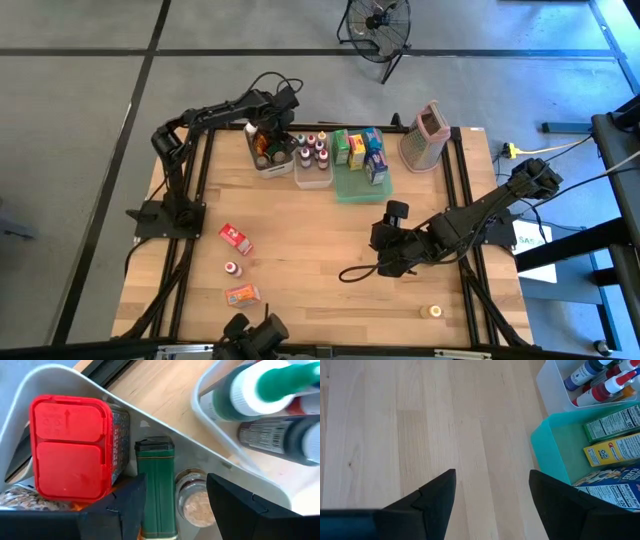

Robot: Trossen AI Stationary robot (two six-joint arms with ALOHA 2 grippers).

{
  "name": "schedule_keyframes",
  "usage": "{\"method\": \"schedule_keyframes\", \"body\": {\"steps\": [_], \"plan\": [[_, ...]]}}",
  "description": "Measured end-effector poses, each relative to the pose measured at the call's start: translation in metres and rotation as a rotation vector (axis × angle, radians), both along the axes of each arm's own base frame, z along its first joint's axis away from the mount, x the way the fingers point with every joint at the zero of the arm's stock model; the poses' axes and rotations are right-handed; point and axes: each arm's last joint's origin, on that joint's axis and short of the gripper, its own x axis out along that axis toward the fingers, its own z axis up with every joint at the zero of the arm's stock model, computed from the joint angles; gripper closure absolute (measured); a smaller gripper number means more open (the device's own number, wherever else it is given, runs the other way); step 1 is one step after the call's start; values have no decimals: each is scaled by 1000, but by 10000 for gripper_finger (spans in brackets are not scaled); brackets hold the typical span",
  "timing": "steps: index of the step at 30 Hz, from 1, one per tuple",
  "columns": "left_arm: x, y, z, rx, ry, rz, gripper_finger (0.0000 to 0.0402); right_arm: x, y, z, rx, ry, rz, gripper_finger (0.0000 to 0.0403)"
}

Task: Pick & Place Kitchen Items
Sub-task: Put the black seasoning can into the gray bin

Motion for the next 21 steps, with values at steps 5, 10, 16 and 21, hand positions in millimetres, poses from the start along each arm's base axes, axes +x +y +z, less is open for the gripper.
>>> {"method": "schedule_keyframes", "body": {"steps": [5, 10, 16, 21], "plan": [[0, 3, -7, -3, 24, 4, 201, 0, 0, 0, 0, 1, 0, 149], [-1, 8, -15, 1, 55, 26, 199, 0, 0, 0, 1, 2, 1, 149], [2, 11, -26, -13, 67, 25, 201, 0, 0, 0, 1, 3, 1, 149], [5, 14, -34, -16, 73, 21, 200, 0, 0, 0, -1, 3, 4, 149]]}}
